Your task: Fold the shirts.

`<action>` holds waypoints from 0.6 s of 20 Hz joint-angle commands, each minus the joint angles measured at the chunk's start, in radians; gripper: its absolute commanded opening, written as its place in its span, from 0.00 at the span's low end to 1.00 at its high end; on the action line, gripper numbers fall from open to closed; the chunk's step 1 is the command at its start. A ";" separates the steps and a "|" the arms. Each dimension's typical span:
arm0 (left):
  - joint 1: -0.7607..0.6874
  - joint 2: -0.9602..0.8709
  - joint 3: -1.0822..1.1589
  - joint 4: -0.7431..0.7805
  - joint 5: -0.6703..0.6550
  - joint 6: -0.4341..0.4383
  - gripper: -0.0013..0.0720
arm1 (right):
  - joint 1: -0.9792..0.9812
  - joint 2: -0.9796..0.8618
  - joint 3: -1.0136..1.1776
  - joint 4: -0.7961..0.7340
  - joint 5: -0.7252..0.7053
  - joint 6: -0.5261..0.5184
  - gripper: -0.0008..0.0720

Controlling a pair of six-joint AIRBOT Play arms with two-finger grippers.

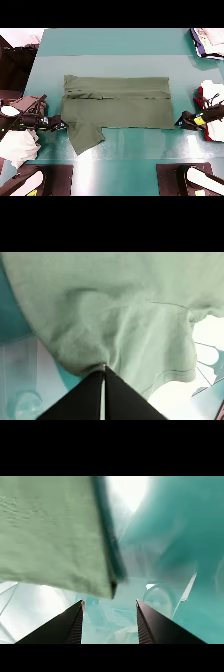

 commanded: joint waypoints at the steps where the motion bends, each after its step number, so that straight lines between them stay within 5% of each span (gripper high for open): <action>1: 0.000 0.000 0.005 -0.001 -0.009 0.004 0.05 | -0.014 0.000 -0.083 0.034 -0.088 -0.023 0.53; 7: 0.000 0.000 0.005 -0.002 -0.025 0.004 0.05 | -0.001 -0.004 -0.100 0.154 -0.142 -0.060 0.43; 9: 0.000 0.000 0.005 -0.002 -0.036 0.006 0.05 | 0.027 -0.004 -0.100 0.152 -0.140 -0.088 0.03; 12: 0.000 0.001 0.036 0.028 -0.122 0.027 0.05 | 0.049 0.009 -0.080 0.125 -0.082 -0.107 0.03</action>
